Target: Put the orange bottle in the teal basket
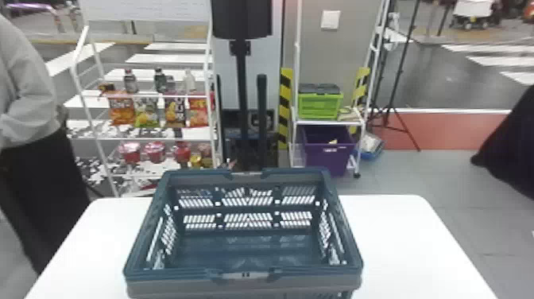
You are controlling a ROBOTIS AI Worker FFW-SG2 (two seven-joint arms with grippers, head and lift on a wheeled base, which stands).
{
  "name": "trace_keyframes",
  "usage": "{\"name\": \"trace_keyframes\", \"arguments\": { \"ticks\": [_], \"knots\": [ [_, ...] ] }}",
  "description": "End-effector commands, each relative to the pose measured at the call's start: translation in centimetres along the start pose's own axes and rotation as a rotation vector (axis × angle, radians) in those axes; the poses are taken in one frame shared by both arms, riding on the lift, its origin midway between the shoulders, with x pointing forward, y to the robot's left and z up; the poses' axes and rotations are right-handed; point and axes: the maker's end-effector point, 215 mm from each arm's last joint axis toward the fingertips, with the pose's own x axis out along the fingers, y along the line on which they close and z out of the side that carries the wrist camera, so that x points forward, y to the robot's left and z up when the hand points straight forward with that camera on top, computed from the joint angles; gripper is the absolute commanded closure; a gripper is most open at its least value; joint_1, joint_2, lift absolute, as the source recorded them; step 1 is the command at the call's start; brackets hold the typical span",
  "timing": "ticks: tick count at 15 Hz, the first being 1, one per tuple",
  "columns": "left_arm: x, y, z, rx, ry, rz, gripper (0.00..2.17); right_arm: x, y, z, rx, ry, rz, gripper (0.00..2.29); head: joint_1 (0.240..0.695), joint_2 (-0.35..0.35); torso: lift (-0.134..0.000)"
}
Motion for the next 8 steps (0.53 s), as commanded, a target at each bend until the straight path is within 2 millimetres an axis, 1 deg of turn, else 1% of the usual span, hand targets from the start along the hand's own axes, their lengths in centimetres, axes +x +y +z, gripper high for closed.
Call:
{"name": "trace_keyframes", "arguments": {
  "ticks": [1,8],
  "knots": [
    [0.03,0.01,0.08,-0.003,-0.002,0.003,0.52,0.00,0.02,0.00,-0.001,0.000,0.001,0.13,0.499,0.000,0.000],
    [0.20,0.02,0.22,-0.004,-0.005,0.003,0.52,0.15,-0.08,-0.03,0.001,-0.002,-0.003,0.13,0.499,0.000,0.000]
  ]
}}
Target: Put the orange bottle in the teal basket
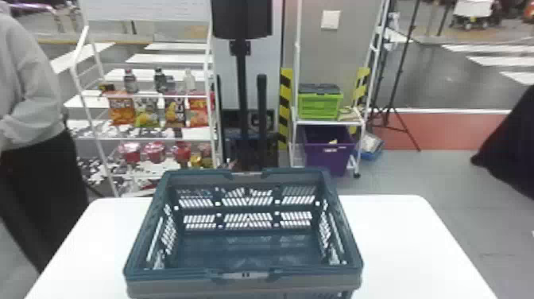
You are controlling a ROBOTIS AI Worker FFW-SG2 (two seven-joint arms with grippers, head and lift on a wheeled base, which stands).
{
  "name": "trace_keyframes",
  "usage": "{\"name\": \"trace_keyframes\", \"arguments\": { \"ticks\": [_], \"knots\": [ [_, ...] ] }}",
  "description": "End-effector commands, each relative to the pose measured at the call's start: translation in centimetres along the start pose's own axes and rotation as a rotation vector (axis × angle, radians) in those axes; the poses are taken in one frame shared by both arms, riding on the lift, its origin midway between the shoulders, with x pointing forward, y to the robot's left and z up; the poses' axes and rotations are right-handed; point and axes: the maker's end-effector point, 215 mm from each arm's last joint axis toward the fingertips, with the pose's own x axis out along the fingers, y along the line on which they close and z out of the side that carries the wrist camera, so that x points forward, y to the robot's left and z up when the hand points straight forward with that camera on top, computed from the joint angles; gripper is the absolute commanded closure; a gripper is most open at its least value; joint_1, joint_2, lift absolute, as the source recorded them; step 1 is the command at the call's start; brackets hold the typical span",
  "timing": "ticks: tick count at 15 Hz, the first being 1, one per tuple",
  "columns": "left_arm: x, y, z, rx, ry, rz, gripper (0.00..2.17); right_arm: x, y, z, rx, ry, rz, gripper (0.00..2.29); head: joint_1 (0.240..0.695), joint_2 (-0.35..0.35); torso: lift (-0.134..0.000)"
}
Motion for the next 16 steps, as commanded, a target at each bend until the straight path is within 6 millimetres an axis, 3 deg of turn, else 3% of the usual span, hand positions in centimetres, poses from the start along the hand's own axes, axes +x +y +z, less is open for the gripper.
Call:
{"name": "trace_keyframes", "arguments": {
  "ticks": [1,5,8,13,16],
  "knots": [
    [0.1,0.0,0.2,-0.002,-0.004,0.001,0.52,0.1,-0.1,0.0,-0.001,-0.002,-0.002,0.13,0.499,0.000,0.000],
    [1.3,0.5,3.5,0.003,-0.042,0.008,0.51,0.2,-0.3,-0.1,-0.001,0.000,-0.006,0.13,0.499,0.000,0.000],
    [3.3,1.9,6.5,0.047,-0.030,0.011,0.51,0.3,-0.4,0.1,0.002,-0.005,-0.011,0.13,0.499,0.000,0.000],
    [9.3,4.4,7.3,0.117,0.102,-0.018,0.51,0.5,-0.9,-0.3,0.004,0.005,-0.027,0.13,0.499,0.000,0.000],
    [13.3,4.5,7.7,0.144,0.171,-0.062,0.51,0.6,-0.9,-0.7,0.004,0.015,-0.035,0.13,0.499,0.000,0.000]
  ]
}}
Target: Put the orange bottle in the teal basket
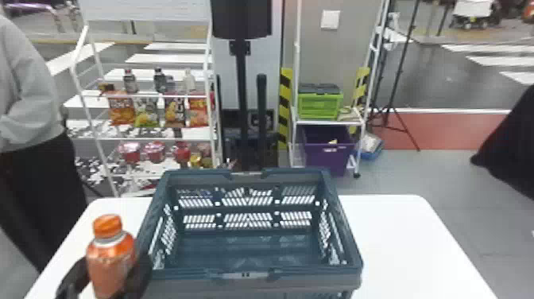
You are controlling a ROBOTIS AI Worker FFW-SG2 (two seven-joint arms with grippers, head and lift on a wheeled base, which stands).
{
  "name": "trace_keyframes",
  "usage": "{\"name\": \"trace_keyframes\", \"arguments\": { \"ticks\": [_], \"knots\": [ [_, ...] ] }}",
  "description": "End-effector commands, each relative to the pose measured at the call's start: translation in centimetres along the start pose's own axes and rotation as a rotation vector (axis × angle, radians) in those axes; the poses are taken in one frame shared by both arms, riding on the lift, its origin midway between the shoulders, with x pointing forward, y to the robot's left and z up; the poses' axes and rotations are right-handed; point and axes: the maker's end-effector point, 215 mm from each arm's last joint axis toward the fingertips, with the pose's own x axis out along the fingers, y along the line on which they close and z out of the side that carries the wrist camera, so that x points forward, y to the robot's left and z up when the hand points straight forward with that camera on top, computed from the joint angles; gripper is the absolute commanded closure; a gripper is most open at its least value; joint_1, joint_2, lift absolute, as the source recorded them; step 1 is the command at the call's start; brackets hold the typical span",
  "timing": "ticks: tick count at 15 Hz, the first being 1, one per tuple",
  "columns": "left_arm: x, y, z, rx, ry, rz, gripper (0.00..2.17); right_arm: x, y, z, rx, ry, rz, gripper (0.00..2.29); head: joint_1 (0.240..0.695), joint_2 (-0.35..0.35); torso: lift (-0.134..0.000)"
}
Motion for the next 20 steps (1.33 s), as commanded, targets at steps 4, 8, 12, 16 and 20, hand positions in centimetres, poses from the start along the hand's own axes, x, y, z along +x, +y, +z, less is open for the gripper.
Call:
{"name": "trace_keyframes", "arguments": {
  "ticks": [4,8,12,16,20],
  "knots": [
    [6.0,-0.6,1.7,0.077,0.097,-0.111,0.51,0.2,0.0,-0.9,0.002,0.025,-0.015,0.13,0.499,0.000,0.000],
    [11.0,-3.6,0.2,0.108,0.208,-0.280,0.51,0.1,0.0,-1.5,-0.001,0.039,-0.032,0.13,0.499,0.000,0.000],
    [15.6,-8.4,-2.0,0.188,0.345,-0.505,0.51,-0.4,-0.4,-2.6,0.001,0.063,-0.055,0.13,0.499,0.000,0.000],
    [19.2,-13.1,-5.3,0.248,0.487,-0.669,0.51,-0.8,-1.0,-4.1,0.006,0.086,-0.075,0.13,0.499,0.000,0.000],
    [21.9,-17.4,-10.4,0.308,0.660,-0.765,0.52,-1.0,-1.9,-4.8,0.003,0.094,-0.097,0.13,0.499,0.000,0.000]
  ]
}}
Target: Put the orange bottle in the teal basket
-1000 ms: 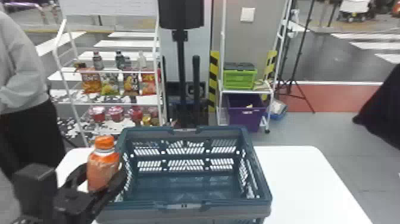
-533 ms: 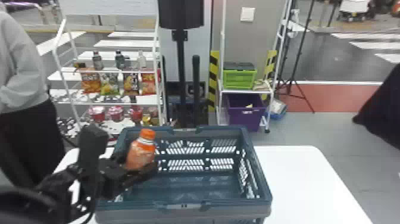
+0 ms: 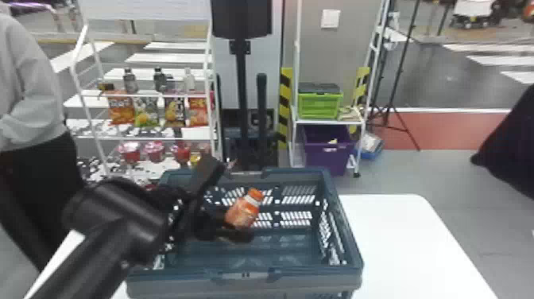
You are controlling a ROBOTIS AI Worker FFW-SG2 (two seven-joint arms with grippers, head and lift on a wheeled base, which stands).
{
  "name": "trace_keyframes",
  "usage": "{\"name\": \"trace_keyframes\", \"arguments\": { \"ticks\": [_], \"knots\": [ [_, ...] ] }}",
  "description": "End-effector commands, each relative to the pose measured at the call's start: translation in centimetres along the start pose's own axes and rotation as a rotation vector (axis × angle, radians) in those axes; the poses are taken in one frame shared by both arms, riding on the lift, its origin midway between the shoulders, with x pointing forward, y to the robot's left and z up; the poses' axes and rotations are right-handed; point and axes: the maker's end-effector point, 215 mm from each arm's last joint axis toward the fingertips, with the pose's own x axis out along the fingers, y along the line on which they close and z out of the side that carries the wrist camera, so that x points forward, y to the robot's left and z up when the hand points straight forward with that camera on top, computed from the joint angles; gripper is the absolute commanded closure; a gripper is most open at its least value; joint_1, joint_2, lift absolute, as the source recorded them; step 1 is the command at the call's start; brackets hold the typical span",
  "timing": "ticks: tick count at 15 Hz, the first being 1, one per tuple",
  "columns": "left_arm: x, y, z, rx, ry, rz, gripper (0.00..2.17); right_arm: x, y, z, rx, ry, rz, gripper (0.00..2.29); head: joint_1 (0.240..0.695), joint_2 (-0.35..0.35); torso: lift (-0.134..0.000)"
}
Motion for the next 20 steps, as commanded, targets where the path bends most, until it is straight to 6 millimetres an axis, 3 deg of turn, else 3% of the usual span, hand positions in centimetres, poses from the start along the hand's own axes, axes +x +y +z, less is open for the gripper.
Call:
{"name": "trace_keyframes", "arguments": {
  "ticks": [1,3,5,9,11,14,17,20],
  "knots": [
    [3.7,-0.3,-0.7,0.030,0.083,-0.020,0.51,0.0,-0.3,-0.4,0.000,0.005,-0.006,0.13,0.499,0.000,0.000],
    [5.7,-0.9,-0.4,0.109,0.079,-0.033,0.51,0.2,-0.4,-0.5,0.001,0.005,-0.009,0.13,0.499,0.000,0.000],
    [6.6,-1.4,-0.8,0.181,0.097,-0.046,0.51,0.4,-0.4,-0.4,0.002,0.001,-0.008,0.13,0.499,0.000,0.000],
    [6.3,-1.1,-3.4,0.224,0.189,-0.055,0.51,0.6,-0.5,-0.3,0.002,-0.002,-0.010,0.13,0.499,0.000,0.000],
    [6.1,-0.7,-3.7,0.231,0.203,-0.049,0.50,0.6,-0.4,-0.3,0.000,-0.002,-0.008,0.13,0.499,0.000,0.000],
    [6.1,-0.9,-4.8,0.207,0.217,-0.042,0.21,0.4,-0.3,-0.3,0.003,0.000,-0.010,0.13,0.499,0.000,0.000],
    [5.0,-0.3,-3.9,0.187,0.185,0.005,0.16,0.1,-0.3,-0.1,0.005,-0.002,-0.012,0.13,0.499,0.000,0.000],
    [1.9,1.4,-0.8,0.151,0.059,0.096,0.16,-0.1,-0.2,0.0,0.006,-0.002,-0.012,0.13,0.499,0.000,0.000]
  ]
}}
